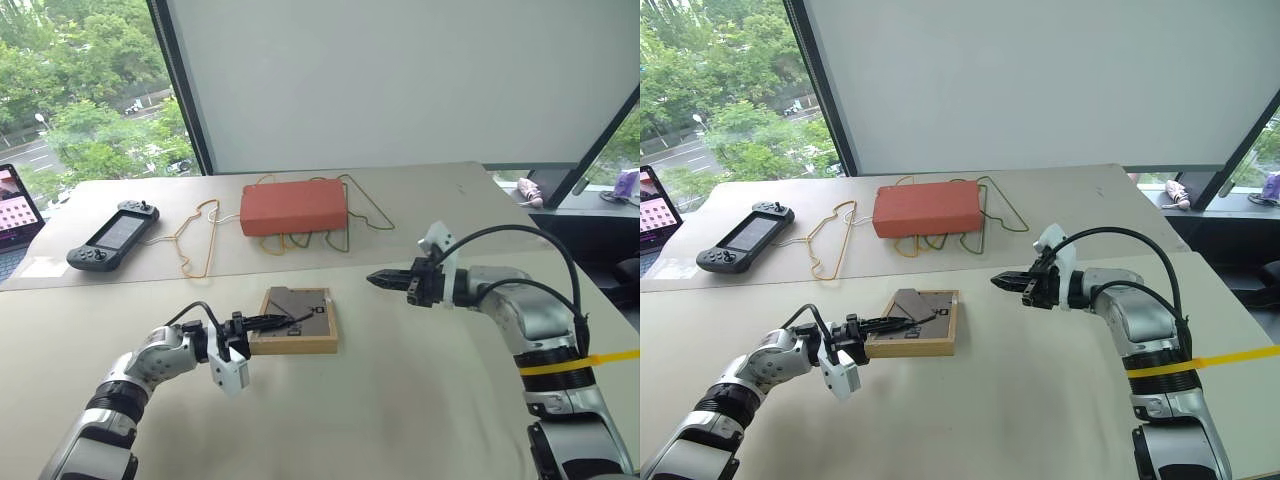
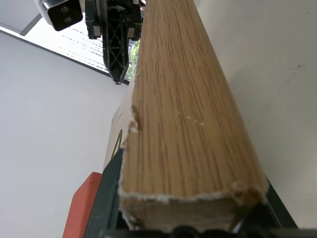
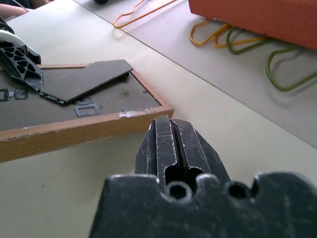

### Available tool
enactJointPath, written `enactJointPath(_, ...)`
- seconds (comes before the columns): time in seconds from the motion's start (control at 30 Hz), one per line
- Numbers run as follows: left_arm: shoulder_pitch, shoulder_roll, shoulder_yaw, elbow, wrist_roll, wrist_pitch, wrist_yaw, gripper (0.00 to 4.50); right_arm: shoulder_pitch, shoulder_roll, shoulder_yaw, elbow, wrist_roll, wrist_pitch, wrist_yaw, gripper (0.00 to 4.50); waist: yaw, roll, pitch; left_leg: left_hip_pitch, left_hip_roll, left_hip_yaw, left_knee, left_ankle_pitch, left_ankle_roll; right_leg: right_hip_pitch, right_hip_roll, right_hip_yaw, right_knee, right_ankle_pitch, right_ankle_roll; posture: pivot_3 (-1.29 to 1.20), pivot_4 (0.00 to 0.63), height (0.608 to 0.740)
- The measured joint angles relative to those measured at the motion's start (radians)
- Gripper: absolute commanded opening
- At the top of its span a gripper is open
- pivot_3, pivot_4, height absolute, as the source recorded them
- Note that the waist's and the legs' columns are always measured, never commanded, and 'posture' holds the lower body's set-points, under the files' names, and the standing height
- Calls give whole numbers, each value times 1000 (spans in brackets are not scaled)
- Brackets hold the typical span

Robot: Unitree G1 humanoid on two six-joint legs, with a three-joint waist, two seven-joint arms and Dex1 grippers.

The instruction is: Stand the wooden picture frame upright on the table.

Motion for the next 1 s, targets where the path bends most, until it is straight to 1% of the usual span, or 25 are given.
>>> enactJointPath(0.1, 1, 1, 5, -3, 35, -9, 26, 1088, -18, 29, 4, -20, 24, 51, -15, 0, -2, 0, 0, 0, 0, 0, 0, 0, 0, 0, 0, 0, 1, 0, 0, 0, 150, 740)
enactJointPath(0.23, 2, -4, 27, -44, 130, -97, 50, 1088, -126, 101, 13, -28, 79, 220, -73, 0, -2, 0, 0, 0, 1, 0, 0, 1, -1, -1, 0, 0, 2, 0, 0, 0, 150, 740)
enactJointPath(0.27, 6, -8, 57, -59, 174, -129, 63, 1088, -149, 119, 19, -41, 96, 273, -90, 0, 0, 0, 0, 0, 1, -1, 0, 1, -1, -1, 0, 0, 2, 0, 0, 0, 150, 740)
enactJointPath(0.4, 17, -8, 129, -120, 304, -159, 117, 1088, -167, 177, 47, -54, 148, 407, -128, 0, 2, 0, 0, -1, 0, -1, 0, 0, -1, -1, 0, -1, 3, 0, 0, 0, 150, 740)
enactJointPath(0.5, 18, -9, 161, -131, 400, -162, 179, 1088, -168, 187, 104, -55, 149, 439, -143, 852, 2, 0, 0, -2, -1, -1, 0, 0, 0, -1, -1, -1, 4, 0, 0, 0, 150, 740)
enactJointPath(0.53, 18, -10, 172, -140, 434, -162, 204, 1088, -167, 180, 130, -55, 138, 434, -141, 1281, 2, 0, 0, -2, -2, -1, 0, 0, 0, -1, -1, -2, 4, 0, 0, 0, 150, 740)
enactJointPath(0.57, 16, -10, 175, -149, 459, -162, 229, 1088, -166, 165, 167, -55, 117, 418, -137, 1501, 2, 0, 0, -2, -2, -1, 0, 0, 0, -1, -2, -2, 4, 0, 0, 0, 150, 740)
enactJointPath(0.6, 14, -10, 176, -154, 482, -163, 256, 1088, -164, 146, 210, -51, 82, 379, -136, 1816, 2, 0, 0, -2, -3, -1, 0, 0, 0, -1, -3, -4, 4, 0, 0, 0, 150, 740)
enactJointPath(0.63, 11, -10, 176, -157, 498, -163, 279, 1088, -159, 135, 242, -43, 47, 333, -132, 2297, 1, 0, 0, -2, -5, -1, 0, 1, 0, -2, -6, -6, 4, 0, 0, 0, 150, 740)
enactJointPath(0.7, 8, -10, 176, -159, 533, -163, 306, 1088, -153, 128, 279, -30, 5, 248, -118, 2942, -1, 0, 0, -2, -7, -1, 0, 1, 1, -2, -11, -14, 3, 0, 1, 0, 150, 740)
enactJointPath(0.73, 8, -10, 176, -160, 548, -163, 321, 1088, -152, 127, 289, -18, -14, 214, -114, 3160, -3, 0, 0, -2, -7, -1, 0, 1, 1, -3, -12, -16, 4, 0, 0, 0, 150, 740)
enactJointPath(0.8, 9, -9, 173, -162, 575, -164, 346, 1088, -152, 127, 305, 11, -45, 152, -107, 3997, -5, 0, 0, -2, -8, -1, 0, 1, 1, -2, -13, -17, 4, 0, 1, 0, 150, 740)
enactJointPath(0.83, 8, -6, 170, -163, 587, -164, 355, 1088, -152, 131, 307, 26, -54, 136, -106, 4302, -5, 0, 0, -1, -8, -1, 0, 1, 1, -2, -13, -18, 4, 0, 1, 0, 150, 740)
enactJointPath(0.87, 9, -3, 167, -163, 602, -165, 367, 1088, -153, 139, 307, 48, -62, 125, -107, 4455, -5, 0, 0, -1, -8, -1, 0, 1, 1, -2, -13, -18, 4, 0, 1, 0, 150, 740)
enactJointPath(0.93, 9, 2, 166, -163, 629, -169, 386, 1088, -156, 154, 296, 81, -56, 142, -105, 4455, -4, 0, 0, -1, -8, -1, 0, 4, -3, -2, -13, -18, 4, 0, 1, 0, 150, 740)
enactJointPath(1.0, 9, 6, 167, -164, 644, -170, 414, 1088, -162, 171, 269, 97, -35, 194, -101, 4455, -4, 0, 0, -1, -8, -1, 0, 4, -3, -2, -13, -18, 5, 0, 1, 0, 150, 740)
